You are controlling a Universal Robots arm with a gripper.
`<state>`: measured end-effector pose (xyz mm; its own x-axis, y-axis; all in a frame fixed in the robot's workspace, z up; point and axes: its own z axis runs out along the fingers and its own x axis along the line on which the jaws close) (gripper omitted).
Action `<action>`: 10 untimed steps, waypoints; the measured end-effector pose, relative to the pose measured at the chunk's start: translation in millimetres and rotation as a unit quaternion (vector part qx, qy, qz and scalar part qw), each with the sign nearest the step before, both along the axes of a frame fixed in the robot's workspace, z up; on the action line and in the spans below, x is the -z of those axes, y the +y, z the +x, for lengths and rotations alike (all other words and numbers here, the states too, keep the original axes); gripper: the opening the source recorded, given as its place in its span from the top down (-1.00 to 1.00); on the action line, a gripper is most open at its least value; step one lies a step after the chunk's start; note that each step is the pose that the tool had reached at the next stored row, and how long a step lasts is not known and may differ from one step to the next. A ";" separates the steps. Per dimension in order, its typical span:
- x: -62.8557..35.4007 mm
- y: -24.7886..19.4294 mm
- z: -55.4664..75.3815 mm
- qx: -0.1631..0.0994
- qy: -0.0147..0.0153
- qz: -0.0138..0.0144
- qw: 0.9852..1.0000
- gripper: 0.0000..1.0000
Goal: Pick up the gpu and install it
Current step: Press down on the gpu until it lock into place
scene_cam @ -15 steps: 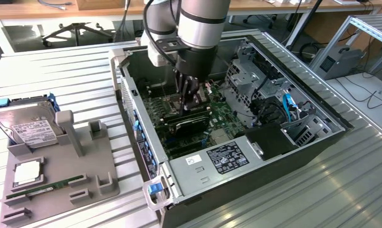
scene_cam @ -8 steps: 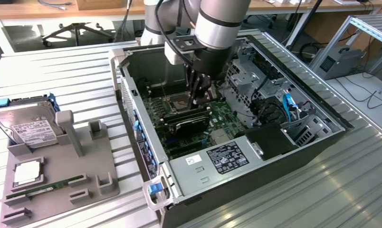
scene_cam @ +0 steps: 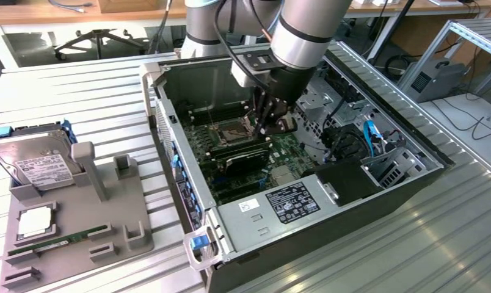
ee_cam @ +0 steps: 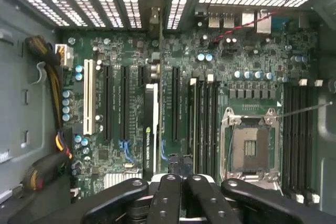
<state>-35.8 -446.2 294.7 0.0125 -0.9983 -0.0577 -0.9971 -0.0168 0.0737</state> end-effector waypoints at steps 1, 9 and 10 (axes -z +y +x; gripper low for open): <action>0.2 -0.5 4.3 0.000 0.001 0.000 1.000 0.79; 0.4 -1.2 19.3 0.000 0.006 0.002 1.000 0.79; 0.4 -1.2 19.3 0.000 0.006 0.002 1.000 0.79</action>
